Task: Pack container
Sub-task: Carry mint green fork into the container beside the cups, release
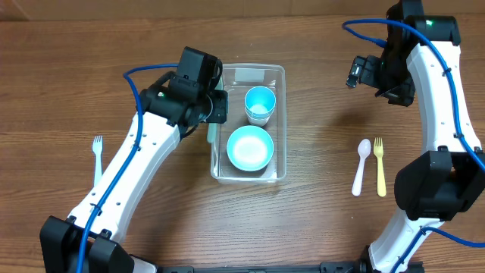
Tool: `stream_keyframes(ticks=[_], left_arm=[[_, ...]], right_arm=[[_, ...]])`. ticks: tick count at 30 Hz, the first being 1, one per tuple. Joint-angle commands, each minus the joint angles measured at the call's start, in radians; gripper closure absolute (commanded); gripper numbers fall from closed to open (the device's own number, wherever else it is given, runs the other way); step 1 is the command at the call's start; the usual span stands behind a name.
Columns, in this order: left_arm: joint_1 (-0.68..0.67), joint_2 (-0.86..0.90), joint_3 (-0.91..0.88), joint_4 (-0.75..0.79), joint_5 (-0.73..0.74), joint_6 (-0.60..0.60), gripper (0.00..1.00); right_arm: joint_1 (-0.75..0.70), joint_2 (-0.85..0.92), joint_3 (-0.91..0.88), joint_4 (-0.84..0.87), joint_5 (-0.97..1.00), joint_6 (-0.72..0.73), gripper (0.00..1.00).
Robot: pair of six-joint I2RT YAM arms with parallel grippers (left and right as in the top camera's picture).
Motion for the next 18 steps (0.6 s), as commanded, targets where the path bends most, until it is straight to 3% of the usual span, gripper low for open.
stream_keyframes(ticks=[1, 16, 17, 18], left_arm=[[-0.024, 0.006, 0.018, 0.035, 0.018, -0.029, 0.94], [-0.048, 0.111, 0.018, 0.153, -0.024, -0.030, 0.92], [-0.048, 0.111, 0.018, 0.154, -0.029, -0.026, 0.88], [-0.048, 0.111, 0.018, 0.154, -0.036, -0.024, 0.68]], right_arm=[[0.001, -0.040, 0.023, 0.002, 0.008, -0.003, 0.00], [0.001, -0.040, 0.023, 0.002, 0.008, -0.003, 0.00], [0.001, -0.040, 0.023, 0.002, 0.008, -0.003, 0.00], [0.001, -0.040, 0.023, 0.002, 0.008, -0.003, 0.00]])
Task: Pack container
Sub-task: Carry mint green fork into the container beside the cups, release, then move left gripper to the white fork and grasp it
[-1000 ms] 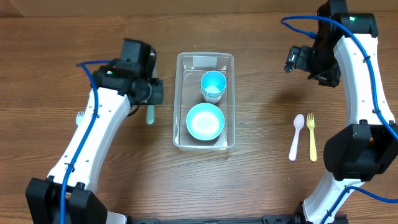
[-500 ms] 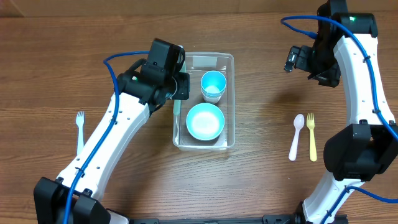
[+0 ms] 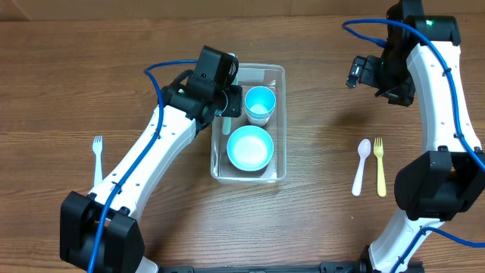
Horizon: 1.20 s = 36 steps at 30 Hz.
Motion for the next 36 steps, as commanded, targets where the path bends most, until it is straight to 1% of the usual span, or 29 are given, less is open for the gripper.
stream_keyframes(ticks=[1, 2, 3, 4, 7, 11, 14, 17, 20, 25, 28, 33, 36], left_arm=[[-0.002, 0.014, 0.019, 0.005, -0.040, 0.000, 0.42], [0.000, 0.013, 0.019, 0.005, -0.042, 0.000, 0.28], [0.005, 0.013, 0.022, 0.001, -0.042, 0.000, 0.23], [0.016, 0.012, 0.036, -0.016, -0.042, 0.000, 0.21], [0.060, 0.011, 0.102, -0.095, -0.042, 0.000, 0.22], [0.177, -0.011, 0.224, -0.311, -0.043, 0.000, 0.26], [0.275, -0.050, 0.228, -0.441, -0.066, 0.000, 0.27], [0.382, -0.061, 0.226, -0.572, -0.116, 0.000, 0.26], [0.475, -0.061, 0.192, -0.638, -0.120, 0.023, 0.24], [0.613, -0.061, 0.065, -0.623, -0.116, 0.065, 0.23], [0.682, -0.061, -0.016, -0.587, -0.066, 0.087, 0.23], [0.825, -0.061, -0.166, -0.479, -0.068, 0.105, 0.23], [0.890, -0.061, -0.208, -0.430, -0.072, 0.185, 0.22]], right_arm=[[0.001, -0.040, 0.023, 0.002, 0.008, -0.002, 0.00], [0.001, -0.040, 0.023, 0.002, 0.008, -0.002, 0.00], [0.001, -0.040, 0.023, 0.002, 0.008, -0.002, 0.00], [0.001, -0.040, 0.023, 0.002, 0.008, -0.002, 0.00], [0.001, -0.040, 0.023, 0.002, 0.008, -0.002, 0.00], [0.001, -0.040, 0.023, 0.002, 0.008, -0.002, 0.00], [0.001, -0.040, 0.023, 0.002, 0.008, -0.002, 0.00], [0.001, -0.040, 0.023, 0.002, 0.008, -0.002, 0.00], [0.001, -0.040, 0.023, 0.002, 0.008, -0.002, 0.00], [0.001, -0.040, 0.023, 0.002, 0.008, -0.002, 0.00], [0.001, -0.040, 0.023, 0.002, 0.008, -0.002, 0.00], [0.001, -0.040, 0.023, 0.002, 0.008, -0.002, 0.00], [0.001, -0.040, 0.023, 0.002, 0.008, -0.002, 0.00]])
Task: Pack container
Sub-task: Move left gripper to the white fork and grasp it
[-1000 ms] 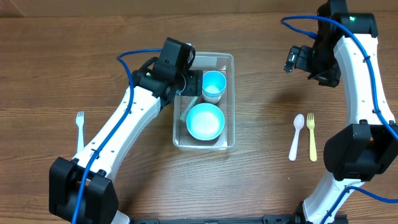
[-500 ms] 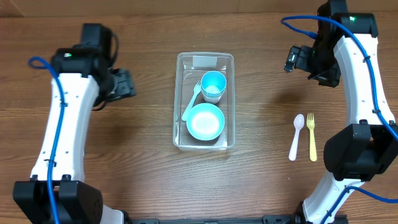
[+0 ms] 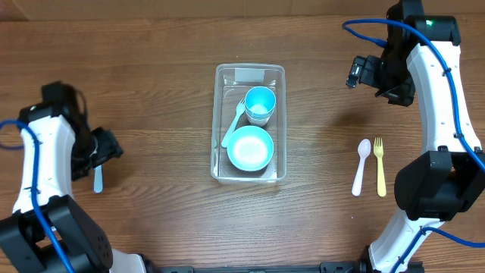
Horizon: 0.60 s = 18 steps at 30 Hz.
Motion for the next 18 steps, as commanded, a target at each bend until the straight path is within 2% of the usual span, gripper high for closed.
stream_keyframes(ticks=[1, 5, 7, 10, 13, 15, 18], left_arm=[[0.076, -0.017, -0.047, 0.048, -0.001, 0.098, 0.22], [0.125, -0.017, -0.109, 0.154, 0.003, 0.168, 0.23], [0.126, -0.017, -0.132, 0.212, 0.060, 0.240, 0.21], [0.126, -0.017, -0.154, 0.340, 0.124, 0.350, 0.07], [0.126, -0.017, -0.154, 0.426, 0.124, 0.363, 0.07], [0.126, -0.008, -0.155, 0.484, 0.125, 0.397, 0.14], [0.125, 0.029, -0.155, 0.548, 0.129, 0.404, 0.14]], right_arm=[[0.001, -0.040, 0.023, 0.002, 0.008, -0.002, 0.00], [0.001, -0.040, 0.023, 0.002, 0.008, -0.002, 0.00], [0.001, -0.040, 0.023, 0.002, 0.008, -0.002, 0.00], [0.001, -0.040, 0.023, 0.002, 0.008, -0.002, 0.00], [0.001, -0.040, 0.023, 0.002, 0.008, -0.002, 0.00], [0.001, -0.040, 0.023, 0.002, 0.008, -0.002, 0.00], [0.001, -0.040, 0.023, 0.002, 0.008, -0.002, 0.00]])
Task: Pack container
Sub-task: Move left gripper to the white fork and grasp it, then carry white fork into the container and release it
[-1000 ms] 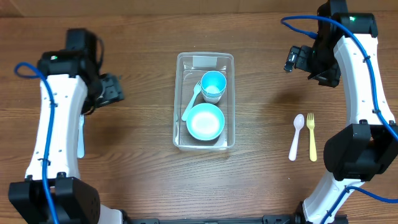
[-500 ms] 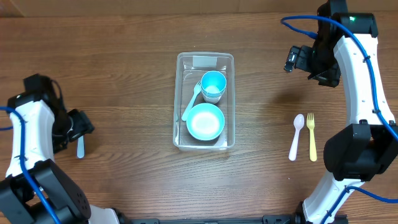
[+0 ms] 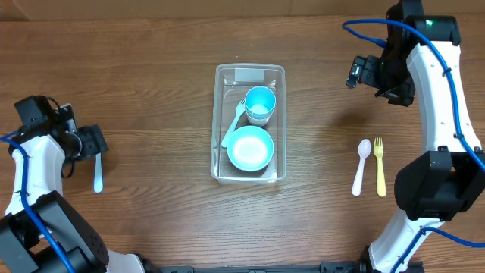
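A clear plastic container [image 3: 279, 121] stands at the table's middle. Inside it are a blue cup [image 3: 260, 104], a blue bowl [image 3: 250, 148] and a light blue spoon [image 3: 233, 127] leaning along the left wall. At the far left my left gripper [image 3: 94, 142] hovers open over the head of a pale blue fork [image 3: 98, 176], whose handle sticks out toward the front. My right gripper [image 3: 355, 72] hangs at the back right, away from everything; its jaws are too small to read.
A white spoon [image 3: 361, 165] and a yellow fork [image 3: 379, 165] lie side by side on the wooden table [image 3: 151, 212], right of the container. The blue cable of the right arm loops at the back right.
My left arm has drawn back a little toward the left edge, and its gripper now covers the pale blue fork's head. The right arm and the container's contents are unchanged.
My left gripper held the light blue spoon at the container's left wall, then over the container beside the cup. Later the spoon lay inside the container and the left arm was far left by the pale blue fork, where its gripper now hovers.
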Tool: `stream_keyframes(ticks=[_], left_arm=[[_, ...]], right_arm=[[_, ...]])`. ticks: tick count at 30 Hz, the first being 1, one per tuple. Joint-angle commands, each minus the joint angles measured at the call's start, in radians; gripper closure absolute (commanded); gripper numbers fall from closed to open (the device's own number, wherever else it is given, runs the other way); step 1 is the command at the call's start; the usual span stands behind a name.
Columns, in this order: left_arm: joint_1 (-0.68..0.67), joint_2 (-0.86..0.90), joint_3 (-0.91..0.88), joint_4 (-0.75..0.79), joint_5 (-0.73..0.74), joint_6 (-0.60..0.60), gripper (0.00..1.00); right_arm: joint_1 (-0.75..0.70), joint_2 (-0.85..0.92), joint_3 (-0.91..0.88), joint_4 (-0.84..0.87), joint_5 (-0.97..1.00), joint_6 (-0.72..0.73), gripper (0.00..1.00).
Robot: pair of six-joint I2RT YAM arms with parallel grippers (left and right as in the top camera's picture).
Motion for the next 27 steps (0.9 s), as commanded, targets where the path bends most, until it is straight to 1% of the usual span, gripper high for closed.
stream_keyframes(ticks=[1, 2, 6, 9, 10, 13, 14, 16, 18, 22, 27], left_arm=[[0.002, 0.049, -0.002, 0.061, 0.031, 0.067, 0.14], [0.000, 0.079, -0.002, 0.074, 0.052, 0.098, 0.15], [-0.013, 0.183, -0.002, 0.111, 0.138, 0.150, 0.16], [-0.035, 0.246, -0.002, 0.131, 0.140, 0.168, 0.18], [-0.041, 0.252, -0.002, 0.134, 0.139, 0.172, 0.21], [-0.055, 0.254, -0.001, 0.134, 0.125, 0.185, 0.37], [-0.058, 0.254, 0.000, 0.133, 0.124, 0.185, 0.41], [-0.058, 0.254, 0.002, 0.129, 0.124, 0.184, 0.53], [-0.058, 0.253, 0.002, 0.121, 0.124, 0.177, 0.57], [-0.058, 0.249, 0.015, 0.101, 0.124, 0.174, 0.59], [-0.058, 0.249, 0.093, 0.003, 0.124, 0.173, 0.66]], right_arm=[[0.001, -0.040, 0.023, 0.002, 0.008, -0.003, 0.00], [0.001, -0.040, 0.023, 0.002, 0.008, -0.002, 0.00], [0.001, -0.040, 0.023, 0.002, 0.008, -0.003, 0.00], [0.001, -0.040, 0.023, 0.002, 0.008, -0.003, 0.00], [0.001, -0.040, 0.023, 0.002, 0.008, -0.002, 0.00], [0.001, -0.040, 0.023, 0.002, 0.008, -0.003, 0.00], [0.001, -0.040, 0.023, 0.002, 0.008, -0.002, 0.00], [0.001, -0.040, 0.023, 0.002, 0.008, -0.002, 0.00], [0.001, -0.040, 0.023, 0.002, 0.008, -0.003, 0.00], [0.001, -0.040, 0.023, 0.002, 0.008, -0.003, 0.00], [0.001, -0.040, 0.023, 0.002, 0.008, -0.002, 0.00]])
